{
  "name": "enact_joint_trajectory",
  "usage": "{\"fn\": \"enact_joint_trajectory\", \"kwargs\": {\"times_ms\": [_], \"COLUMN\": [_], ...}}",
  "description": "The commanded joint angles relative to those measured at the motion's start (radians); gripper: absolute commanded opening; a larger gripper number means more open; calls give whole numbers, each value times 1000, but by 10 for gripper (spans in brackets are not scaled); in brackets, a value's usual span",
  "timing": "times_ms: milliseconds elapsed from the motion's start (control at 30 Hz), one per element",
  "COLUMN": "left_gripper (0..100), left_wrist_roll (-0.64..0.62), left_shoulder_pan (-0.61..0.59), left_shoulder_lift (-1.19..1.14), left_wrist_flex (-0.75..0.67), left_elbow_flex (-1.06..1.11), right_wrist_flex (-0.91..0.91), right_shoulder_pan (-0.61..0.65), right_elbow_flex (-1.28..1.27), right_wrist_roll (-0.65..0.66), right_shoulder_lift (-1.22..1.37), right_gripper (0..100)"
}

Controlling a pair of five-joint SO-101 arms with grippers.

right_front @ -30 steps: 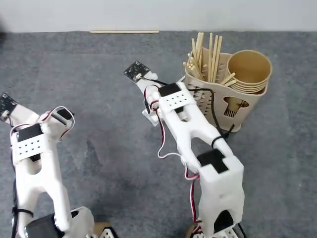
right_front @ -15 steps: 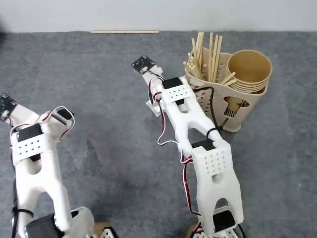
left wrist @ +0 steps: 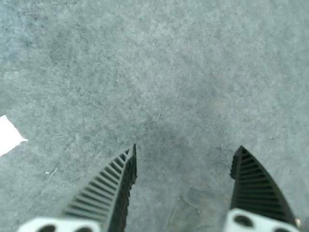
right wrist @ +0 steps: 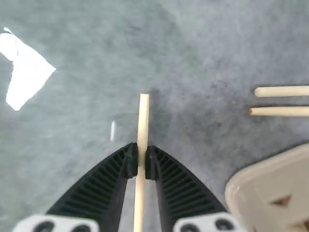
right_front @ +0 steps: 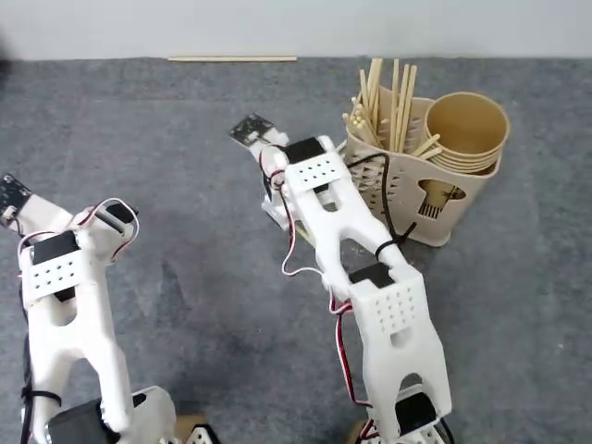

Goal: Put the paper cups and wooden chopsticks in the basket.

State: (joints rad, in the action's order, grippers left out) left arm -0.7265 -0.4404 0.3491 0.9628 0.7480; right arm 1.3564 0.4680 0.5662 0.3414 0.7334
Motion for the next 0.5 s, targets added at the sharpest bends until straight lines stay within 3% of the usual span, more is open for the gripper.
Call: {"fn": "enact_joint_trajectory", "kwargs": {"times_ms": [0, 167, 467], "left_gripper": [305, 305, 305], "left_wrist_roll": [9, 9, 9], "left_shoulder_pan": [-2, -2, -2], "left_shoulder_lift": [44, 44, 44], "left_wrist_flex": [-18, -18, -18], "left_elbow_flex": [-4, -4, -4], "right_wrist_flex": [59, 104, 68], "right_shoulder_pan": [28, 61, 51], "right_elbow_flex": [57, 58, 60], "right_wrist_roll": [-26, -109, -117], "right_shoulder_lift": [-176, -375, -771], "right_gripper": [7, 7, 7]}}
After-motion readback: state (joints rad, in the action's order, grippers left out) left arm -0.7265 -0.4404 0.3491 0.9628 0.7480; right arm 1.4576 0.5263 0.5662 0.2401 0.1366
